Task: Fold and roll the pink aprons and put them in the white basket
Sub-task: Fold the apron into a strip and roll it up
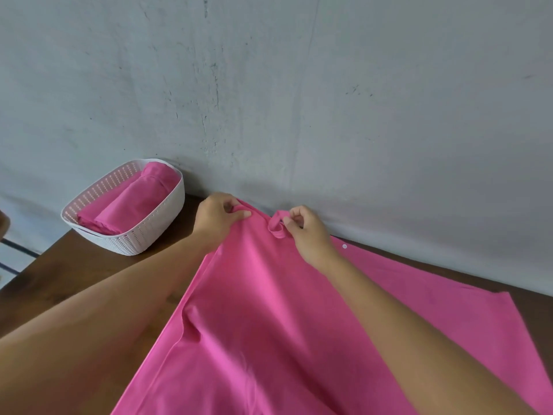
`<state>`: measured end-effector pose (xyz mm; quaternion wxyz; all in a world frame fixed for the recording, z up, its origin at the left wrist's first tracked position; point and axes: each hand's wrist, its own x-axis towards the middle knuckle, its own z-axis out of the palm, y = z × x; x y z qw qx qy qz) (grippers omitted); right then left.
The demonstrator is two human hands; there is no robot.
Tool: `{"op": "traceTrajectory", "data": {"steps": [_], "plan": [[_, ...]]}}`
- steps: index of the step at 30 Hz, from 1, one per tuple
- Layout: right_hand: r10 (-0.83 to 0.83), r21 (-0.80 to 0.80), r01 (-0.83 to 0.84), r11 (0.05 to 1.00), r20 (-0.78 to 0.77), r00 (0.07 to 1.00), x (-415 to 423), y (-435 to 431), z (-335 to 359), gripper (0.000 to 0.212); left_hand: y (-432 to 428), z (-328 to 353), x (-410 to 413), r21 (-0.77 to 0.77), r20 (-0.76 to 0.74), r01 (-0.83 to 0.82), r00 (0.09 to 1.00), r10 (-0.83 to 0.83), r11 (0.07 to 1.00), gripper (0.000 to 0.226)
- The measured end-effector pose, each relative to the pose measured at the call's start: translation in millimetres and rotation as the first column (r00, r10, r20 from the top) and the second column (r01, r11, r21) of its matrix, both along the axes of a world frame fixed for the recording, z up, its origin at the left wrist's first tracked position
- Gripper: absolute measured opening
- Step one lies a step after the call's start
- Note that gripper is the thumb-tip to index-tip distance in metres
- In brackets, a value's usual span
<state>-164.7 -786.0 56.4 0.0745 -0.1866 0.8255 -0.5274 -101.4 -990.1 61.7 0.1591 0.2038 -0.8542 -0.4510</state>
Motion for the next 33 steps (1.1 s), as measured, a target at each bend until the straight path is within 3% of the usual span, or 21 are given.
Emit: {"op": "traceTrajectory", "data": {"steps": [4, 9, 13, 19, 22, 26, 29, 33], "plan": [[0.087, 0.032, -0.085, 0.996, -0.057, 0.995, 21, 30, -8, 0.017, 0, 9, 10, 0.087, -0.043, -0.002, 0.999, 0.006, 0.996, 0.019], [0.066, 0.322, -0.002, 0.947, -0.188, 0.980, 31, 105, -26, 0.023, 0, 20, 32, 0.111, -0.114, -0.015, 0.993, 0.027, 0.994, 0.026], [0.073, 0.565, 0.123, 0.816, -0.311, 0.947, 22, 174, -28, 0.030, -1, 27, 54, 0.113, -0.131, 0.073, 0.990, -0.057, 0.991, 0.015], [0.095, 0.788, 0.147, 0.598, -0.252, 0.963, 14, 236, -23, 0.035, 0, 28, 82, 0.080, -0.115, 0.137, 0.985, -0.128, 0.987, 0.006], [0.081, 0.818, 0.180, 0.547, -0.266, 0.961, 13, 248, -26, 0.027, 1, 26, 92, 0.082, -0.116, 0.123, 0.987, -0.113, 0.989, 0.008], [0.055, 0.811, 0.214, 0.545, -0.289, 0.956, 15, 250, -24, 0.007, 5, 25, 102, 0.078, -0.113, 0.088, 0.990, -0.079, 0.993, 0.007], [0.014, 0.765, 0.297, 0.572, -0.371, 0.929, 20, 251, -24, 0.017, 8, 24, 105, 0.079, -0.101, 0.057, 0.994, -0.049, 0.995, 0.007], [-0.034, 0.666, 0.416, 0.619, -0.506, 0.862, 47, 257, -15, 0.015, 8, 26, 109, 0.086, -0.096, 0.039, 0.995, -0.030, 0.996, 0.005]]}}
